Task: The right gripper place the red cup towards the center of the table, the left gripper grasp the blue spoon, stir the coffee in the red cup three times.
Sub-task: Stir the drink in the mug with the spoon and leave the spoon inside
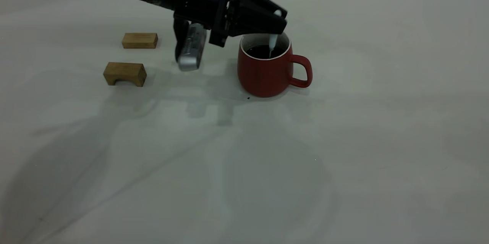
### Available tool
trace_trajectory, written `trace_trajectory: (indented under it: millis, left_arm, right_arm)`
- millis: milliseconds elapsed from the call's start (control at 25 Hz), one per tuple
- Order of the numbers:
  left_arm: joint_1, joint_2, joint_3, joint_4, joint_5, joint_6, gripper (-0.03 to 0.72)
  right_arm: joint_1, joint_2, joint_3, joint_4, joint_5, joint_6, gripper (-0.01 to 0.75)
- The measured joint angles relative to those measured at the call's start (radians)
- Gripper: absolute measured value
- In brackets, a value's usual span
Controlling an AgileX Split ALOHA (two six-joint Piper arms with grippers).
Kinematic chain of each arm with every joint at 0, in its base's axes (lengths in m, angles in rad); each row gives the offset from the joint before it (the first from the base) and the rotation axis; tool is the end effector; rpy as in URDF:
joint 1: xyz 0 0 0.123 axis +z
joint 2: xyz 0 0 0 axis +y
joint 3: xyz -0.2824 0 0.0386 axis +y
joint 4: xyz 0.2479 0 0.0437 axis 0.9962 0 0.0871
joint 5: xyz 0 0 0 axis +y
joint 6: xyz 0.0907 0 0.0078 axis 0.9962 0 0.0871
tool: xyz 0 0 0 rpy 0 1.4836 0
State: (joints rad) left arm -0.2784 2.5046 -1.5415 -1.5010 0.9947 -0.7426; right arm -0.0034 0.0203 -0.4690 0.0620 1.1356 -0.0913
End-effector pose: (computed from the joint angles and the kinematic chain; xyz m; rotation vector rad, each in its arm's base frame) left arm 0.4165 -0.1983 0.0399 1.5764 -1.5573 1.0172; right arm -0.0021 0.0051 0.2629 -0.0991 2.1665 0.0217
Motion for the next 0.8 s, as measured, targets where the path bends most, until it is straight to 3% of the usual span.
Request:
trace_trajectory:
  millis: [280, 480, 800]
  left_arm:
    - [0.025, -0.001, 0.0, -0.082, -0.075, 0.143, 0.173]
    - [0.009, 0.0, 0.0, -0.161, -0.04, 0.194, 0.173]
    - [0.006, 0.001, 0.0, 0.016, 0.005, 0.072, 0.173]
  right_arm:
    - [0.0, 0.0, 0.0, 0.0, 0.0, 0.0, 0.591]
    - [0.0, 0.0, 0.0, 0.0, 0.0, 0.0, 0.591]
    - [0.0, 0.0, 0.0, 0.0, 0.0, 0.0, 0.591]
